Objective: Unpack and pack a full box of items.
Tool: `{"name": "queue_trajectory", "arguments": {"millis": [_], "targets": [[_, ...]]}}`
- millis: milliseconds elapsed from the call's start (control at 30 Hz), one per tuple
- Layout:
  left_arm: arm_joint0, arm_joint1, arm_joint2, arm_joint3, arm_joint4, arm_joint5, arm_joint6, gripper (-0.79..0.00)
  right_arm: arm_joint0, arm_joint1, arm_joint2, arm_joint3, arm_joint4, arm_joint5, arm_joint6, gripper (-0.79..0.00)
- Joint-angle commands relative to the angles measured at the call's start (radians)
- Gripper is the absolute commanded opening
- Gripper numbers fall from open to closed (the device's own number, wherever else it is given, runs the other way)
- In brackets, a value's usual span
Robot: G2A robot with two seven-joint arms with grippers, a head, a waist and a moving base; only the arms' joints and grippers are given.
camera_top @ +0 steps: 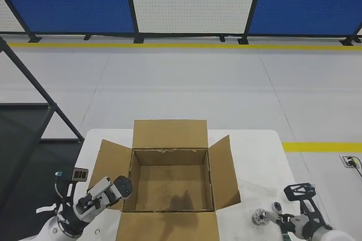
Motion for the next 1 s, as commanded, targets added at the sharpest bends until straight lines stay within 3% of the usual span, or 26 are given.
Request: {"name": "queue_trajectory", "arguments": {"millis": [0,167,767,967], "targets": [[0.007,0.000,-0.009,-0.008,-0.008,-0.004,0.002,0.000,-0.006,0.000,0.012,-0.015,0.088,-0.004,-0.031,0.000],[0.024,0.002,-0.043,-0.026,0.001,-0.008,0.009,0.000,-0.004,0.004,0.044,-0.013,0.217,0.008,-0.083,0.000],[0.024,0.002,-0.043,-0.026,0.001,-0.008,0.009,0.000,-0.004,0.004,0.044,-0.013,0.217,0.008,-0.083,0.000],[0.026,0.002,-0.031,-0.051,0.012,0.003,0.030,0.000,-0.018,0.009,0.032,-0.020,0.306,-0.032,-0.186,0.000]]}}
